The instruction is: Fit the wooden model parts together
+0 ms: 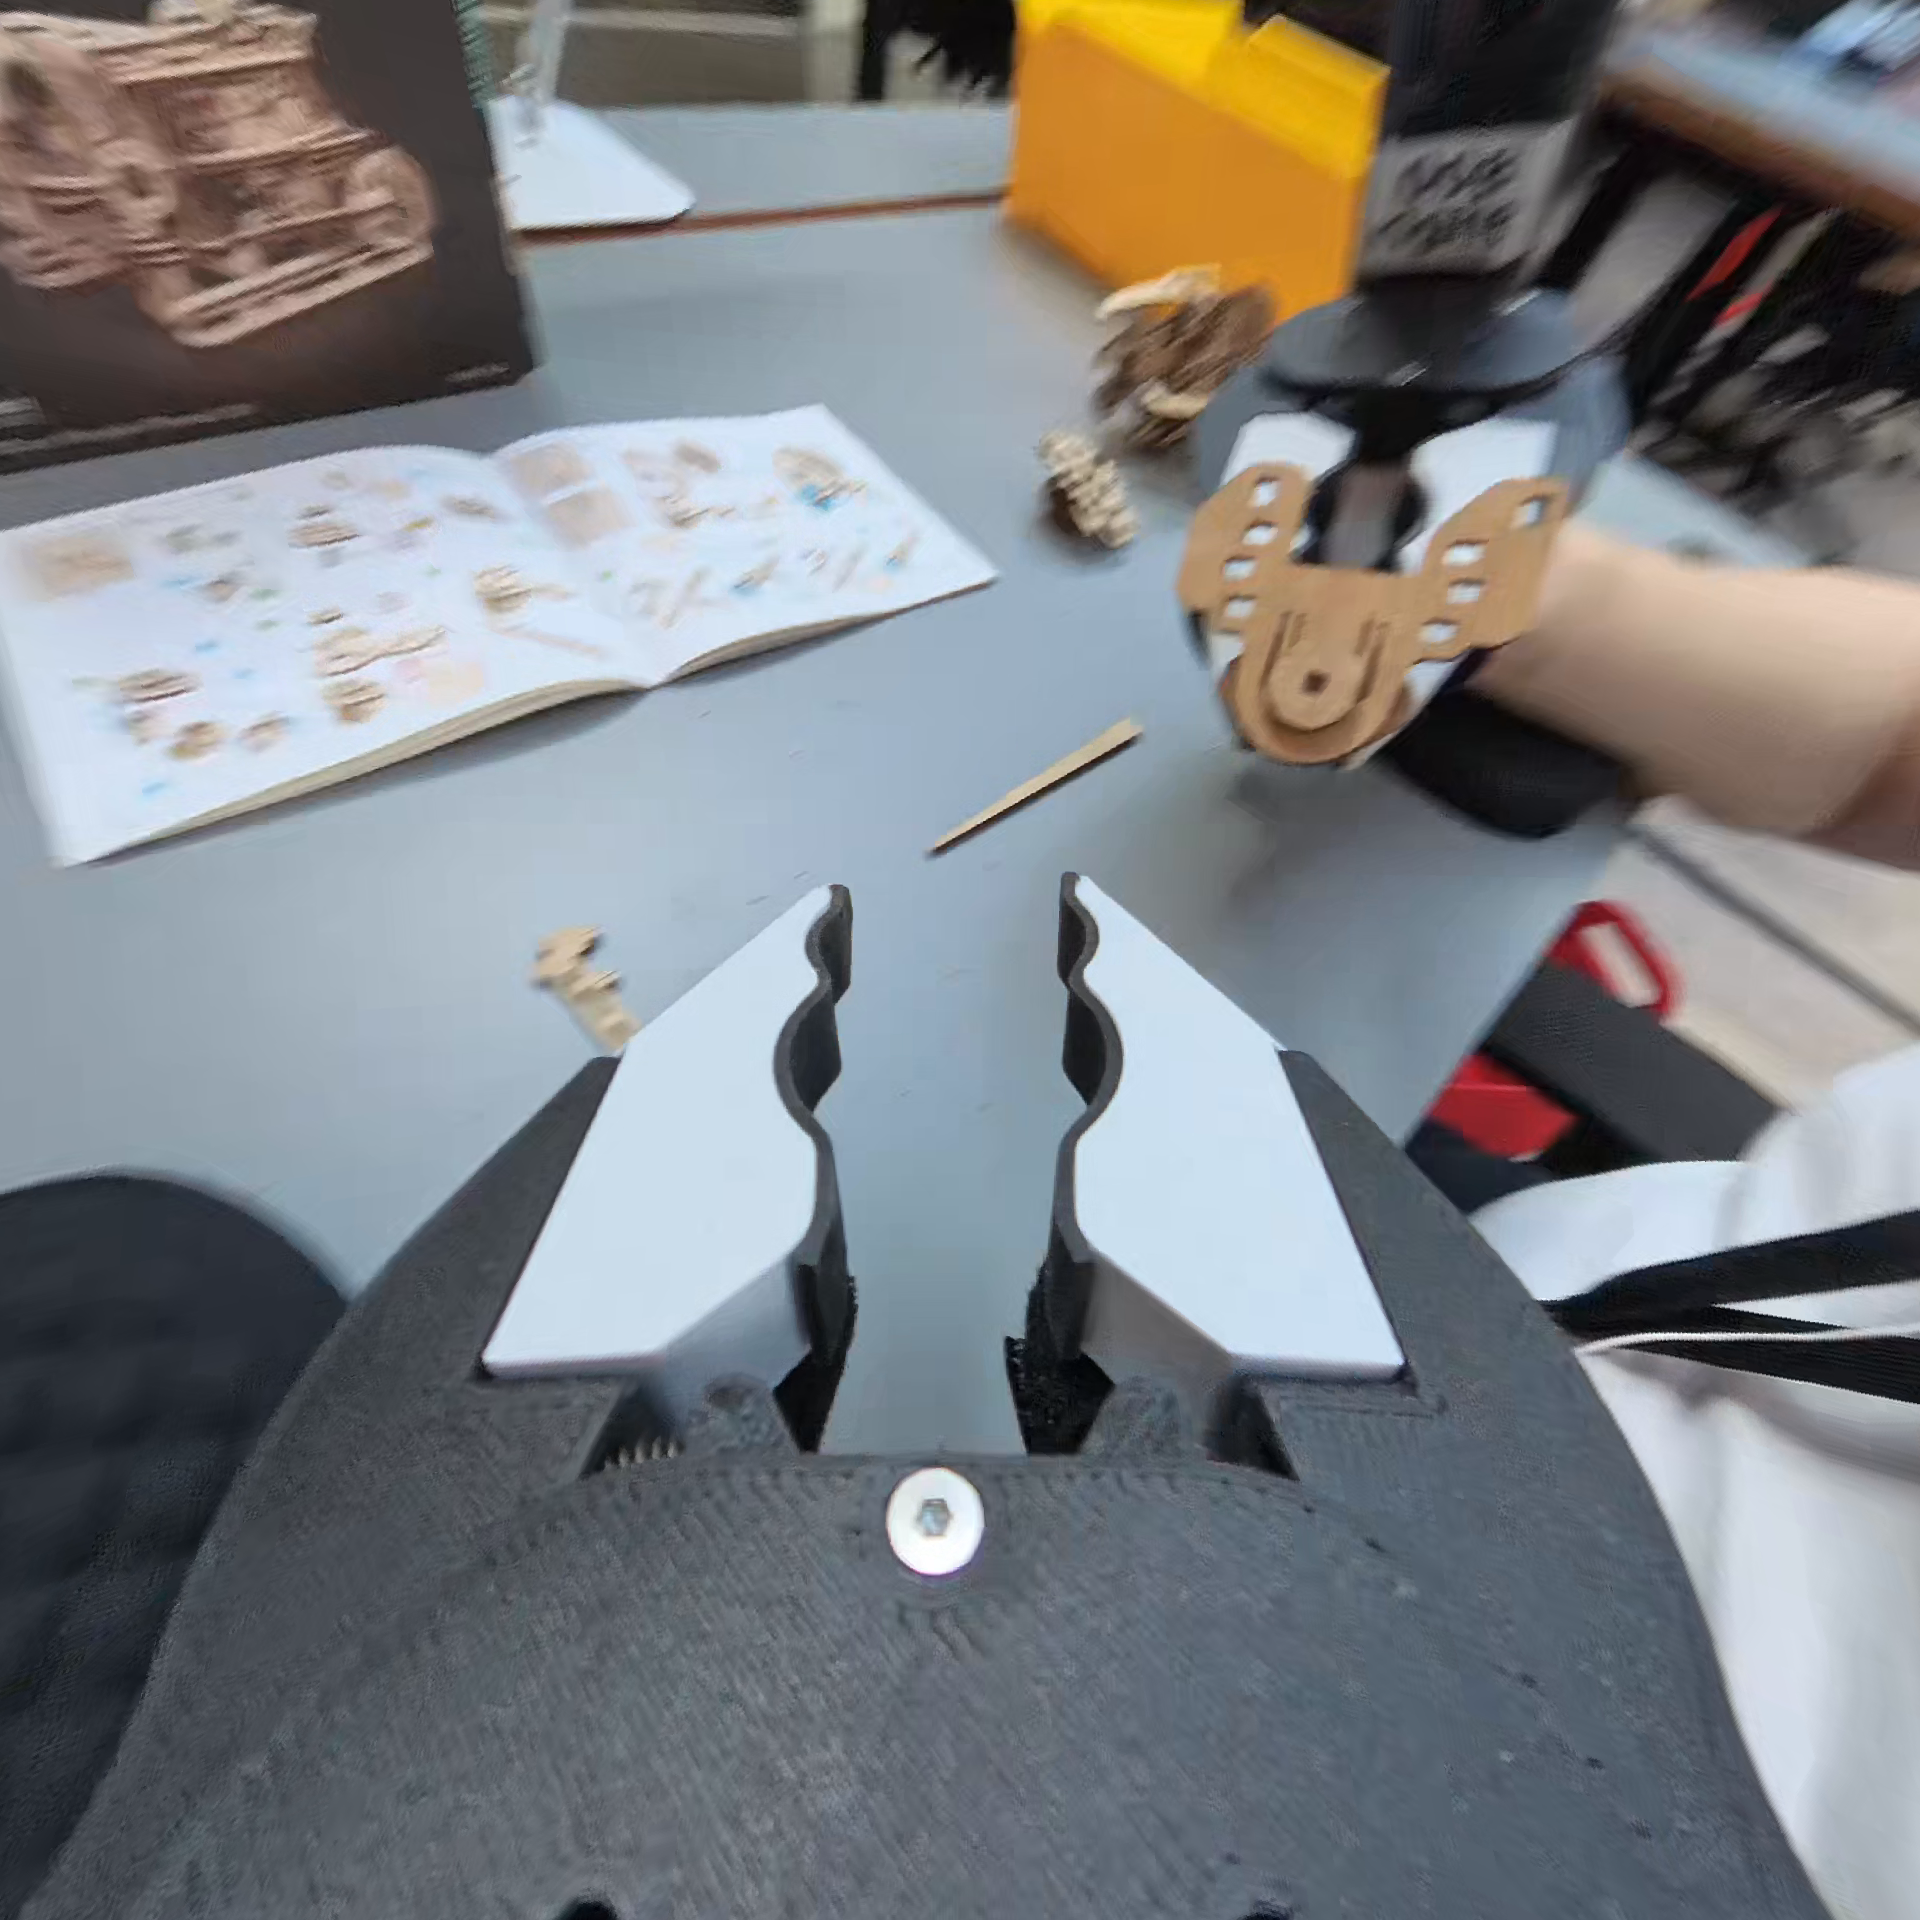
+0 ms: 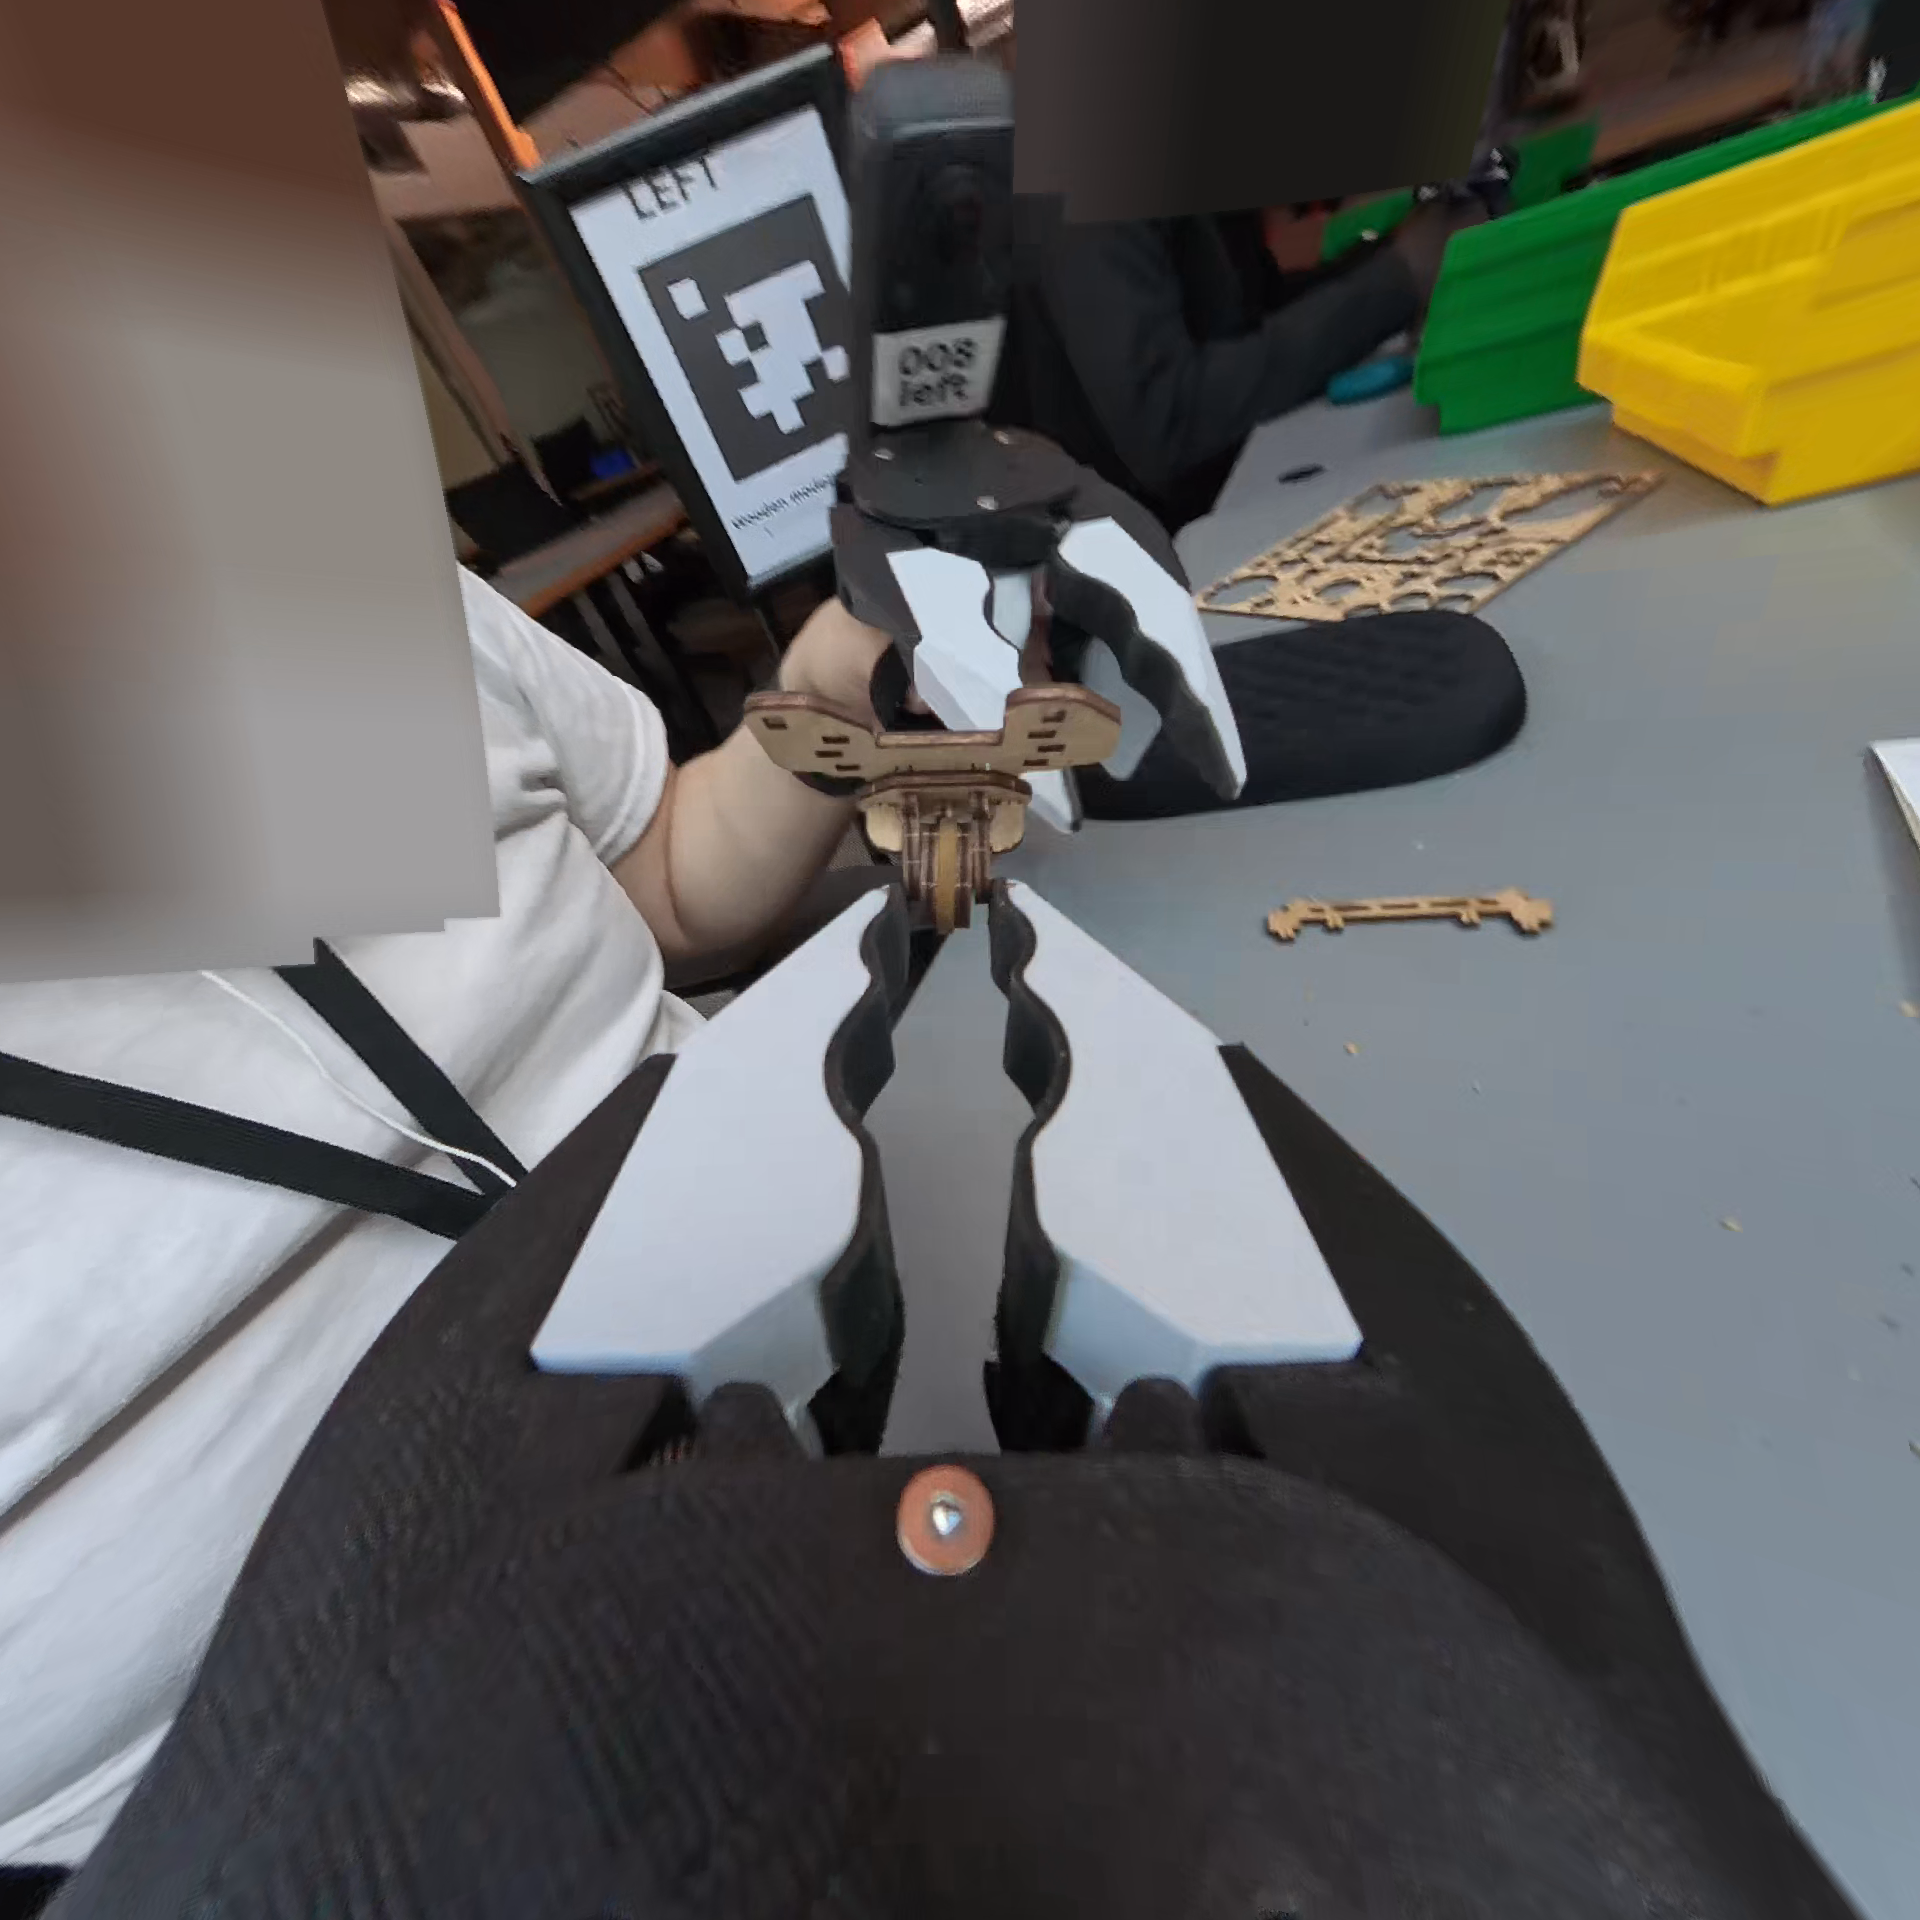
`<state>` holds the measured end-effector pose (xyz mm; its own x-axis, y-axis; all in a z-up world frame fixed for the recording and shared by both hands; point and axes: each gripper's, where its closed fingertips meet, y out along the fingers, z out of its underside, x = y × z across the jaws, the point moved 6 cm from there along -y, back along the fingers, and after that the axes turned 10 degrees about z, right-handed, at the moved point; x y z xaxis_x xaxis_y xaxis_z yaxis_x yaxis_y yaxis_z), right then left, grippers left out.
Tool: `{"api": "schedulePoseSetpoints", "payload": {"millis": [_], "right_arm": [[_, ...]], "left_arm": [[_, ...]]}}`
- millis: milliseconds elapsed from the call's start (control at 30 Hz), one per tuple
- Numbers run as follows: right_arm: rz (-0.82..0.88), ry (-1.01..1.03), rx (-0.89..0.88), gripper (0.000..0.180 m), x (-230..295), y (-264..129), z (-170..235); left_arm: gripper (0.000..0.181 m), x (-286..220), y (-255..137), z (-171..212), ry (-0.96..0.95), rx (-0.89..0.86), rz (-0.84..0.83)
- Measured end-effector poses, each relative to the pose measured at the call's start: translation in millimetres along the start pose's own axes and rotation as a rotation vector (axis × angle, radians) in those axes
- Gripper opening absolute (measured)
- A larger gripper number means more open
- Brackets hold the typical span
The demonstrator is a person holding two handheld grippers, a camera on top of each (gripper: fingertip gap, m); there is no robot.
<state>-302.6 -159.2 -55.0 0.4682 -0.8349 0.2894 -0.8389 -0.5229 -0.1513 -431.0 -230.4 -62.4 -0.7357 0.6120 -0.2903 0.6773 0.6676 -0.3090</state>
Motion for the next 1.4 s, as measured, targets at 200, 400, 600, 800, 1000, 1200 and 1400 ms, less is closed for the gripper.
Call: {"api": "schedulePoseSetpoints", "payload": {"millis": [200, 400, 600, 800, 1000, 1200, 1400], "right_arm": [[-0.167, -0.020, -0.042, 0.014, 12, 8, -6], [-0.195, -0.162, -0.024, 0.014, 11, 17, -6], [-0.272, -0.138, 0.051, 0.014, 3, 25, 0], [-0.323, -0.088, 0.040, 0.014, 0, 27, 7], [-0.302, -0.051, 0.060, 0.020, -6, 26, 10], [-0.024, -0.174, 0.131, 0.030, -33, 14, 15], [0.185, -0.518, 0.199, 0.036, -29, 18, 21]], "left_arm": [[0.034, -15, 9, -22, -0.321, -0.348, 0.592], [0.022, -21, 13, -16, -0.439, -0.350, 0.766], [0.015, -19, 10, -9, -0.470, -0.372, 0.811], [0.007, -21, 15, -3, -0.471, -0.331, 0.823], [0.002, -16, 22, -3, -0.522, -0.293, 0.804], [0.002, 18, 11, 8, -0.700, -0.271, 0.569], [0.002, 41, -2, 30, -0.896, -0.166, 0.402]]}}
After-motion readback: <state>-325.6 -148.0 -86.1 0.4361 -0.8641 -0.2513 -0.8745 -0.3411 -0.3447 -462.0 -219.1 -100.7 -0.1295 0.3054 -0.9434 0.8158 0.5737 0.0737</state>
